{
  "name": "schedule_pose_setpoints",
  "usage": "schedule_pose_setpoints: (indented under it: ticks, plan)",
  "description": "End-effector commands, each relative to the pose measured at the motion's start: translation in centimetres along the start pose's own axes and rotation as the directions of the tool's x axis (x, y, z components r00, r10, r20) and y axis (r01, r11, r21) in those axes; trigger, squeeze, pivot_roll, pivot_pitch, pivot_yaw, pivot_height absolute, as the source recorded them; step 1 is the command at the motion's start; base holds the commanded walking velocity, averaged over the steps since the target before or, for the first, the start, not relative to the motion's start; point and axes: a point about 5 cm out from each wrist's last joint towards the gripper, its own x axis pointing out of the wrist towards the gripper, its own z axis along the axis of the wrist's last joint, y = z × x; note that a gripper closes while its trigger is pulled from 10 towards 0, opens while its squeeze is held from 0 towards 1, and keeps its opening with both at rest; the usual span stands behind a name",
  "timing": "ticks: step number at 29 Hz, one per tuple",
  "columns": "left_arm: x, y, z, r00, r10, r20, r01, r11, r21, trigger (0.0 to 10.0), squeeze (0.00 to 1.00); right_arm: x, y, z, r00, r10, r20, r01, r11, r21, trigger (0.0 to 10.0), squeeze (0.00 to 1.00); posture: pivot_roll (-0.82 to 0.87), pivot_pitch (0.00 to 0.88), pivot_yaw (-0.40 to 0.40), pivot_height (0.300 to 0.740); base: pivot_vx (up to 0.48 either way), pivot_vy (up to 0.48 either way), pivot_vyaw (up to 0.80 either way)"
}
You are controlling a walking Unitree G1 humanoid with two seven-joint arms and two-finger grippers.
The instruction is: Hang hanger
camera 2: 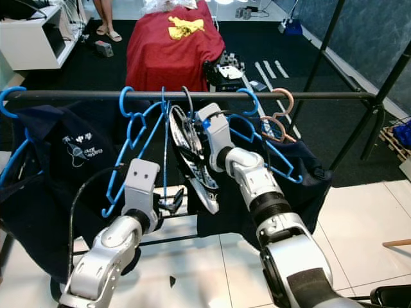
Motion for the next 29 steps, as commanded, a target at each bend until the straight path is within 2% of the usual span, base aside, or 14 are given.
schedule_pose_setpoints:
  ticks: [1, 7, 8, 10, 11, 22, 23, 24, 25, 26, 29]
  plan:
    - [0.05, 0.10, -0.26, 1.000, -0.001, -0.022, 0.002, 1.000, 0.022, 10.0, 0.00, 0.21, 0.03, 0.22, 1.000, -0.001, 0.001, 0.001, 1.000, -0.018, 10.0, 0.00, 0.02, 0.124, -0.051, 0.740, 0.000, 0.000, 0.00]
    - [0.09, 0.09, -0.19, 1.000, -0.002, -0.019, 0.002, 1.000, 0.023, 10.0, 0.00, 0.25, 0.07, 0.26, 1.000, 0.006, 0.001, -0.006, 1.000, -0.020, 10.0, 0.00, 0.02, 0.126, -0.051, 0.740, 0.000, 0.000, 0.00]
    - [0.09, 0.07, -0.20, 1.000, -0.002, -0.019, 0.003, 1.000, 0.023, 10.0, 0.00, 0.25, 0.07, 0.24, 1.000, 0.008, 0.003, -0.008, 1.000, -0.019, 7.1, 0.00, 0.02, 0.124, -0.051, 0.740, 0.000, 0.000, 0.00]
    - [0.09, 0.07, -0.20, 1.000, -0.002, -0.019, 0.003, 1.000, 0.023, 10.0, 0.00, 0.25, 0.07, 0.24, 1.000, 0.008, 0.003, -0.008, 1.000, -0.019, 7.1, 0.00, 0.02, 0.124, -0.051, 0.740, 0.000, 0.000, 0.00]
    - [0.04, 0.04, -0.26, 1.000, -0.002, -0.020, 0.003, 1.000, 0.023, 10.0, 0.00, 0.22, 0.07, 0.20, 1.000, 0.010, 0.004, -0.010, 1.000, -0.015, 0.0, 0.00, 0.02, 0.120, -0.052, 0.740, 0.000, 0.000, 0.00]
    - [0.13, -0.23, -0.32, 1.000, -0.007, -0.021, 0.007, 1.000, 0.017, 10.0, 0.00, -0.02, -0.34, 0.24, 1.000, 0.010, 0.000, -0.010, 0.999, -0.032, 0.0, 0.00, 0.01, 0.117, -0.053, 0.740, 0.000, 0.000, 0.00]
    - [0.19, -0.24, -0.29, 1.000, -0.007, -0.020, 0.007, 1.000, 0.017, 10.0, 0.00, -0.06, -0.44, 0.30, 1.000, 0.007, -0.002, -0.007, 0.999, -0.045, 0.4, 0.00, 0.01, 0.114, -0.054, 0.740, 0.000, 0.000, 0.00]
    - [0.27, -0.23, -0.26, 1.000, -0.006, -0.018, 0.006, 1.000, 0.017, 10.0, 0.00, -0.07, -0.48, 0.32, 1.000, 0.006, -0.006, -0.006, 0.998, -0.060, 1.6, 0.00, 0.02, 0.109, -0.057, 0.740, 0.000, 0.000, 0.00]
    - [0.31, -0.22, -0.23, 1.000, -0.005, -0.017, 0.005, 1.000, 0.018, 10.0, 0.00, -0.07, -0.49, 0.33, 1.000, 0.006, -0.009, -0.007, 0.998, -0.069, 1.6, 0.00, 0.02, 0.109, -0.057, 0.740, 0.000, 0.000, 0.00]
    - [0.35, -0.19, -0.18, 1.000, -0.003, -0.015, 0.004, 1.000, 0.018, 10.0, 0.00, -0.08, -0.45, 0.27, 1.000, 0.007, -0.015, -0.009, 0.996, -0.084, 2.3, 0.00, 0.02, 0.103, -0.060, 0.740, 0.000, 0.000, 0.00]
    - [0.41, -0.16, -0.10, 1.000, -0.002, -0.012, 0.002, 1.000, 0.019, 10.0, 0.00, -0.10, -0.40, 0.17, 1.000, 0.008, -0.020, -0.010, 0.995, -0.099, 2.3, 0.00, 0.02, 0.102, -0.061, 0.740, 0.000, 0.000, 0.00]
